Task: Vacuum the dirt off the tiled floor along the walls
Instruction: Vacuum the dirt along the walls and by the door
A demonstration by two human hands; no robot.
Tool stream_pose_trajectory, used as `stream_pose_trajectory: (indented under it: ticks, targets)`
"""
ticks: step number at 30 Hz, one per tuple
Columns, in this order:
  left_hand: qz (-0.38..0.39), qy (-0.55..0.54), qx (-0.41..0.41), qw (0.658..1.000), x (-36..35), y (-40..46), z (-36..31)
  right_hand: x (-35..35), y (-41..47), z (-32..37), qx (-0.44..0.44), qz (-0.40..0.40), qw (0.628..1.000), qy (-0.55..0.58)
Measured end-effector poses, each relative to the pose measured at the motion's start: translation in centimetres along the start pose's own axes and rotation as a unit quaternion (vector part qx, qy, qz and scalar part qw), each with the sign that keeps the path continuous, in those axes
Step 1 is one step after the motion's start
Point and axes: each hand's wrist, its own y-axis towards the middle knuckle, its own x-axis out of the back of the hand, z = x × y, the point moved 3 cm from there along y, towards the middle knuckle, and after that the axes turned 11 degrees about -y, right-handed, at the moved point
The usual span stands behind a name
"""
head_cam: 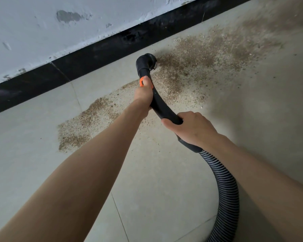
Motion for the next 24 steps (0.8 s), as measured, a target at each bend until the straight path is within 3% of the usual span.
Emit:
stream_pose_trajectory:
  ticks: [24]
  targets:
    - [-0.209, -0.148, 0.038, 0.966, 29.3, -6.1, 5.7, -11.6, -6.5, 20.1, 0.203, 0.103, 0.967, -0.110]
